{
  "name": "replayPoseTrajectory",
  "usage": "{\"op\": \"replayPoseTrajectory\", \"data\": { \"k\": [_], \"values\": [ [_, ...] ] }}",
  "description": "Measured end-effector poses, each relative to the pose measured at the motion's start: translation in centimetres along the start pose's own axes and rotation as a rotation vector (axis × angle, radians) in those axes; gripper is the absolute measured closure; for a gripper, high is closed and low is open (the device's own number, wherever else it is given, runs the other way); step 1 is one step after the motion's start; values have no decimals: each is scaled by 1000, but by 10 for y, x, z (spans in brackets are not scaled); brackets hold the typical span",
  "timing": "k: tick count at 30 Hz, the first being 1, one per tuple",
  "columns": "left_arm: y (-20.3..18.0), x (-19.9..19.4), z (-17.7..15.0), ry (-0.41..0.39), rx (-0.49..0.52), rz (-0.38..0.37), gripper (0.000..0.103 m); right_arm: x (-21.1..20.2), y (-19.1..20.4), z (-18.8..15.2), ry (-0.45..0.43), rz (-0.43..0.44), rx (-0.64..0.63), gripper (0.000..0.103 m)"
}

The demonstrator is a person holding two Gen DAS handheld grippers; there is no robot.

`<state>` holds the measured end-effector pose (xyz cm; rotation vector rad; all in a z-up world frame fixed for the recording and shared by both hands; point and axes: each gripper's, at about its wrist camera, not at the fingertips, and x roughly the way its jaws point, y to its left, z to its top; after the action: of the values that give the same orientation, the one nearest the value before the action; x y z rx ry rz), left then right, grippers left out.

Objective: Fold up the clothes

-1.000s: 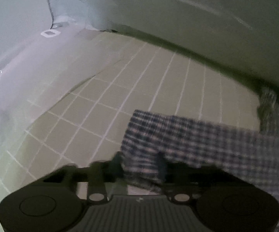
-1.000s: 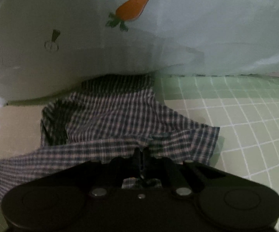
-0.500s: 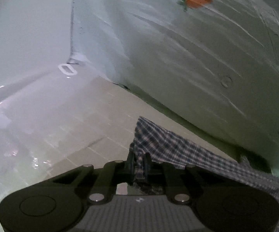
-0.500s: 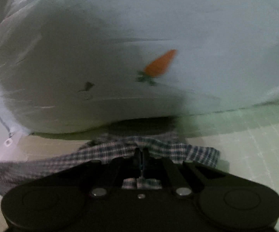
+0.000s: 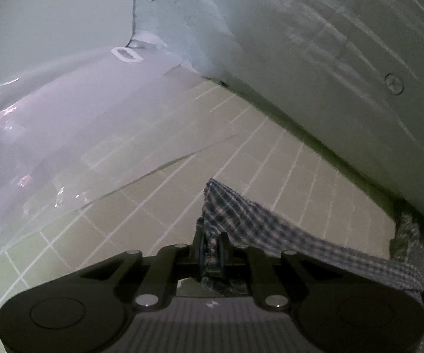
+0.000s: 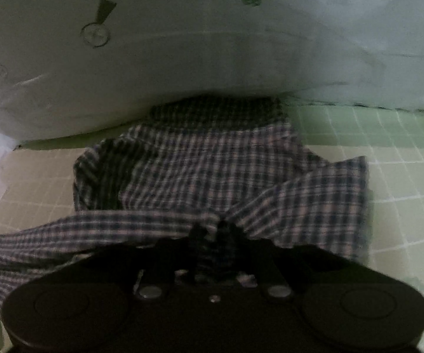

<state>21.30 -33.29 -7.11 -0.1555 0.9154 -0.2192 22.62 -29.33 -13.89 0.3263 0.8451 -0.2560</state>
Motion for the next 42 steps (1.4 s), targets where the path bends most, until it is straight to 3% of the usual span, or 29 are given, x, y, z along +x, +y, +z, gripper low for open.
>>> {"op": "replayPoseTrajectory", "data": {
  "k": [1, 4, 9, 13, 16, 19, 21, 23, 24, 25, 29, 32, 35, 42],
  "values": [
    [-3, -4, 1, -7, 5, -15, 92, -9, -5, 0, -15, 1, 26, 56],
    [-25, -20, 3, -40, 56, -79, 92, -41, -22, -6, -67, -26, 112, 37],
    [-83, -51, -14, -43, 190, -250, 92, -100, -53, -45, -119, -160, 198, 36],
    [-134, -81, -52, 3, 333, -402, 92, -140, -78, -93, -106, -217, 272, 33],
    [-158, -102, -90, 74, 412, -494, 91, -166, -93, -130, -91, -267, 314, 32],
    [-164, -109, -123, 196, 424, -513, 77, -182, -103, -156, -73, -280, 342, 29],
    [-160, -114, -133, 213, 437, -475, 58, -188, -105, -171, -61, -281, 349, 22],
    [-154, -119, -138, 204, 445, -432, 18, -190, -102, -177, -65, -271, 332, 14],
    [-151, -122, -141, 200, 449, -411, 11, -190, -98, -178, -72, -267, 317, 3],
    [-147, -124, -142, 189, 444, -390, 5, -191, -95, -178, -80, -262, 301, 0],
    [-128, -119, -131, 185, 386, -273, 1, -192, -76, -173, -140, -203, 221, 0],
    [-111, -106, -134, 228, 358, -87, 0, -188, -62, -164, -171, -144, 185, 0],
    [-91, -95, -139, 287, 338, 31, 0, -176, -48, -153, -170, -78, 141, 0],
    [-69, -90, -143, 329, 285, 95, 0, -150, -24, -134, -111, 52, 84, 4]
  ]
}}
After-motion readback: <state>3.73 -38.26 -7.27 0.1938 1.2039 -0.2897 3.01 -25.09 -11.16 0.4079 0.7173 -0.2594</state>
